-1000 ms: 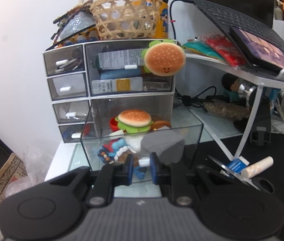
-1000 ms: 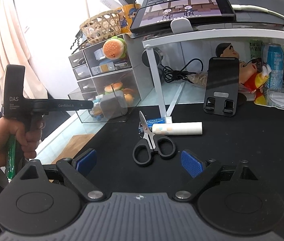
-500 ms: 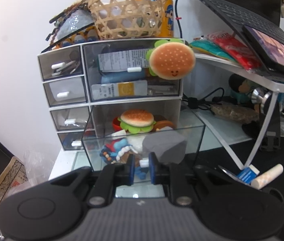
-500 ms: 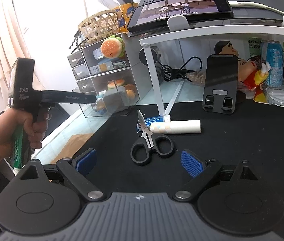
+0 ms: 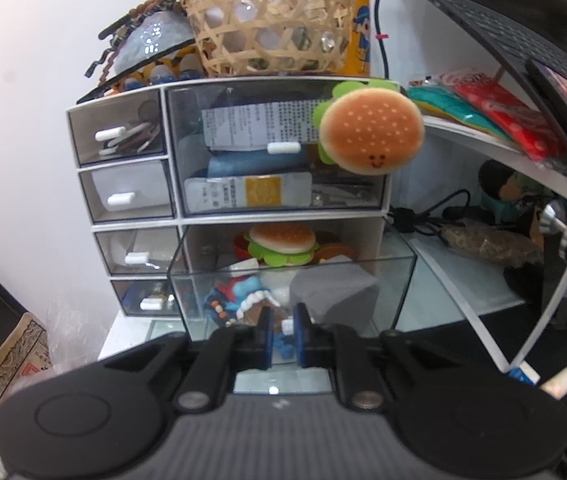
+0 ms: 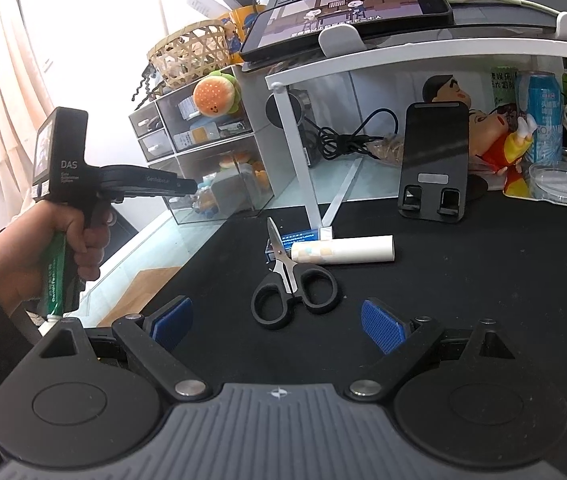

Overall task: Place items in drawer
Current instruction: 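Push the clear drawer shut with the left gripper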

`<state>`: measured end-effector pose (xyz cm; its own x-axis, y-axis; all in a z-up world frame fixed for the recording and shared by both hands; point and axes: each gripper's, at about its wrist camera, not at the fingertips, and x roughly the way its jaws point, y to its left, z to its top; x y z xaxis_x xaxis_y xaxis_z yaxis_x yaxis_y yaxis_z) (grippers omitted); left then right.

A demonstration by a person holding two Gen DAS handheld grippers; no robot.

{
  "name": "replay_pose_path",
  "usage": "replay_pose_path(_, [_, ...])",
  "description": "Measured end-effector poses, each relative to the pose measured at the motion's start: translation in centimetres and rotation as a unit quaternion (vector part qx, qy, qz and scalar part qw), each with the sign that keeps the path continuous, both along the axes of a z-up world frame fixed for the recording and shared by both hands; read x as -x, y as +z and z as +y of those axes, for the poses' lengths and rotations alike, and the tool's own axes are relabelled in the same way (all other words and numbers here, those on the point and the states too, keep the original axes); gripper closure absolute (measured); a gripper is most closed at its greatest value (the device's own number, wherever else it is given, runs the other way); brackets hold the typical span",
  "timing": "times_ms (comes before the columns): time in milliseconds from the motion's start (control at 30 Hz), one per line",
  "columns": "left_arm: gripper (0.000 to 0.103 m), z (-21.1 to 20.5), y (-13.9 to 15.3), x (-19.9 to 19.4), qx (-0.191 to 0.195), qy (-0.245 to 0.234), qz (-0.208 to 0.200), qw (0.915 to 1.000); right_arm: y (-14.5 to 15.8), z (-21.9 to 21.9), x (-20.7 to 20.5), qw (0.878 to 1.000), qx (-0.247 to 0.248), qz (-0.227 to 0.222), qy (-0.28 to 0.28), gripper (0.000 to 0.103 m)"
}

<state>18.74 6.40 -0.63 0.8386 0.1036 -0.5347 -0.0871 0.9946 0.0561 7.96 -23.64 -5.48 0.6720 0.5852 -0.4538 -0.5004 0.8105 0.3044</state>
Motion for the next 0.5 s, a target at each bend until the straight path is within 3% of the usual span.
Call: replay_pose_path(500, [0.092,0.1,-0.2,-2.8,-0.008,0.007,0.0,0.9999,-0.7,0.0,-0.7,1.0,0.0,0.002,0.005,0.009])
